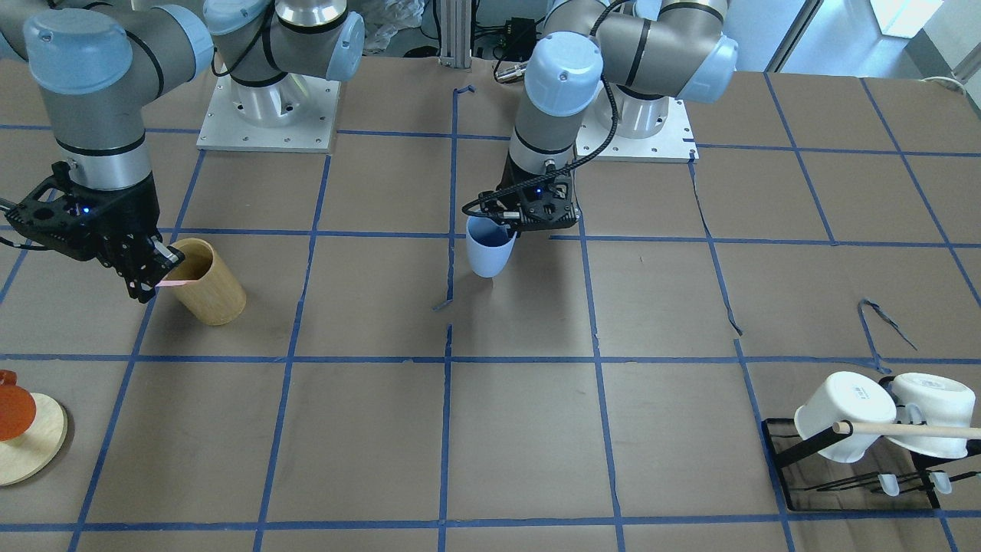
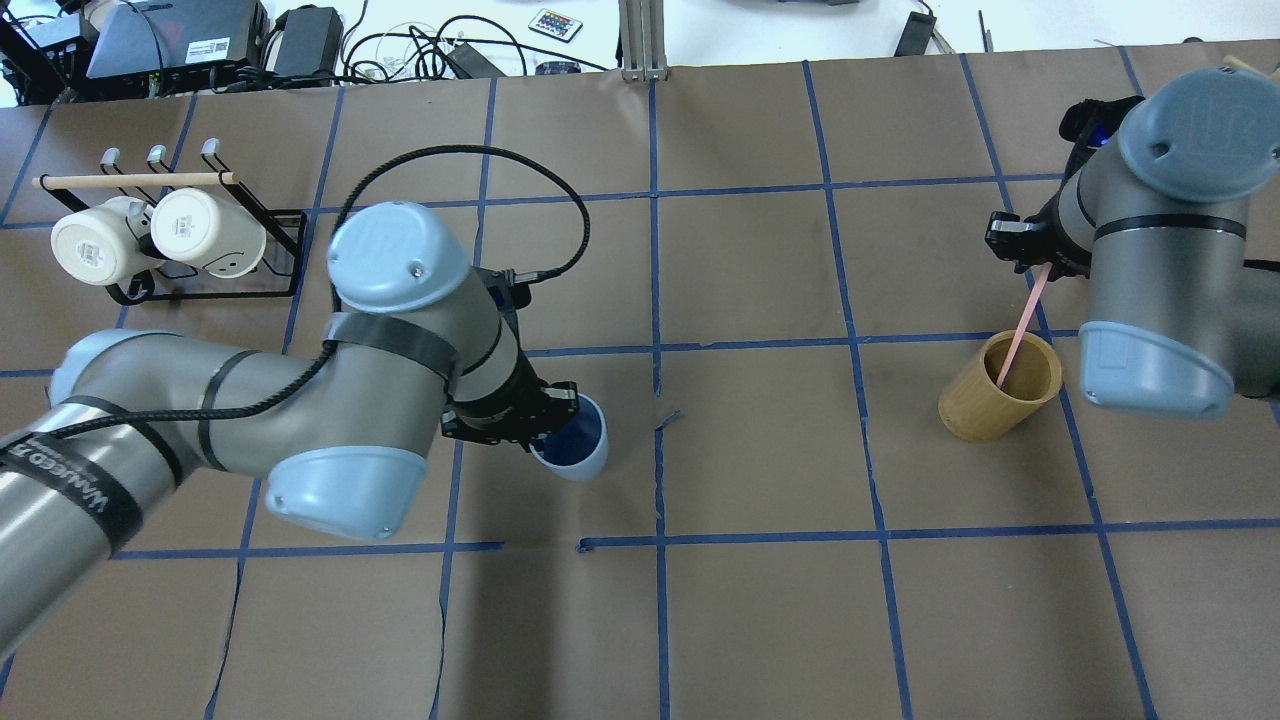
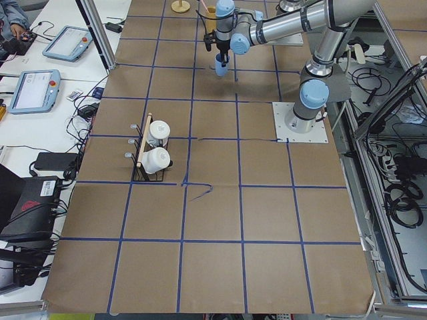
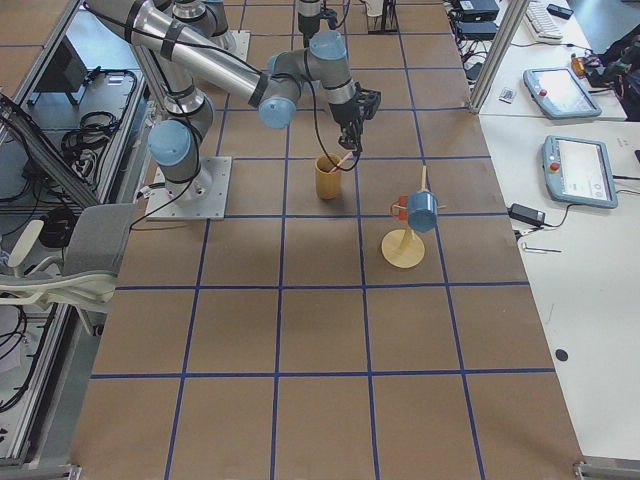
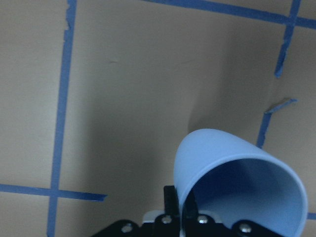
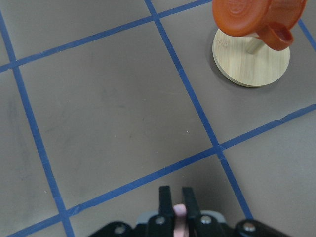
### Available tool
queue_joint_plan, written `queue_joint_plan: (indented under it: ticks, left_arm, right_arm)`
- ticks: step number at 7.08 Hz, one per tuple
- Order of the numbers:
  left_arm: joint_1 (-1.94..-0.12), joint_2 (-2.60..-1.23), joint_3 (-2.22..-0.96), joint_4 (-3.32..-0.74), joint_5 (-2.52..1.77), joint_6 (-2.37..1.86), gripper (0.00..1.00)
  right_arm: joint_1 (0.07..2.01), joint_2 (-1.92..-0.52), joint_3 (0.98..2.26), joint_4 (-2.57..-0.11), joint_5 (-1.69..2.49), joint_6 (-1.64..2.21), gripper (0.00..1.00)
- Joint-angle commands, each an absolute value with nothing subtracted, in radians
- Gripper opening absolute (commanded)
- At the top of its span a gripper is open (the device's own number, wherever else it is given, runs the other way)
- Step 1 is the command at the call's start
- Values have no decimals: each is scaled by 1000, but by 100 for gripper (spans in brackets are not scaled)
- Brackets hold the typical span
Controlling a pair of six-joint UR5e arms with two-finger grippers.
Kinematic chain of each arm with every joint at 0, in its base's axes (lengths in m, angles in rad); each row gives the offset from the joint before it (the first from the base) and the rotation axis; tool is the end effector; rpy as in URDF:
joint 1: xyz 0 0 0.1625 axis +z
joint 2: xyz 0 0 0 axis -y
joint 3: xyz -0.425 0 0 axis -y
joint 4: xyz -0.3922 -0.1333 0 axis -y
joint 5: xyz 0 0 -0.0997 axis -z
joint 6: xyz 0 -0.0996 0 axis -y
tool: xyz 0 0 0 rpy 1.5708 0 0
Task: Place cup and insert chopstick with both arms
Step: 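Slide the blue cup centerward with left gripper while right gripper grasps pink chopstick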
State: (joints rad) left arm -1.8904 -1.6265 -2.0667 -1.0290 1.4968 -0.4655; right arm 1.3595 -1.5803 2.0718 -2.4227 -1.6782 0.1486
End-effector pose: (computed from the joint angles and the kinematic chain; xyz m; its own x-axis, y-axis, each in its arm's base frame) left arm -0.2769 -0.3891 0.2810 -0.9873 -0.1467 0.0617 -0.1443 0.9886 0.0419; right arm 0.0213 -0.4852 0.3449 -0.9245 0.3782 0.0470 0.3368 0.8685 -0.3636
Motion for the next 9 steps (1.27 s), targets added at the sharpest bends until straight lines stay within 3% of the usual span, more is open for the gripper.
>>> queue_joint_plan:
  ticks: [1, 5, 6, 7, 8, 9]
  left_arm:
    - [-1965, -1673, -2066, -939, 1503, -503, 0]
    - [-1988, -1703, -2071, -920, 1493, -506, 0]
    - [-1993, -1704, -2071, -920, 1494, -506, 19]
    - [-1996, -1689, -2063, -910, 1502, -508, 84]
    - [-1984, -1660, -2034, -896, 1505, -491, 97]
    - [-1974, -1642, -1982, -920, 1506, -485, 100]
  right_arm:
    - [1358, -1582, 2066, -2422, -1626, 149, 0]
    - [1356, -1594, 1889, -2138, -1640, 138, 0]
    - [1356, -1601, 1812, -2017, -1640, 138, 0]
    - [1358, -1608, 1705, -1893, -1631, 138, 0]
    - [1362, -1606, 1599, -1800, -1615, 141, 0]
    - [1370, -1602, 1538, -1780, -1565, 147, 0]
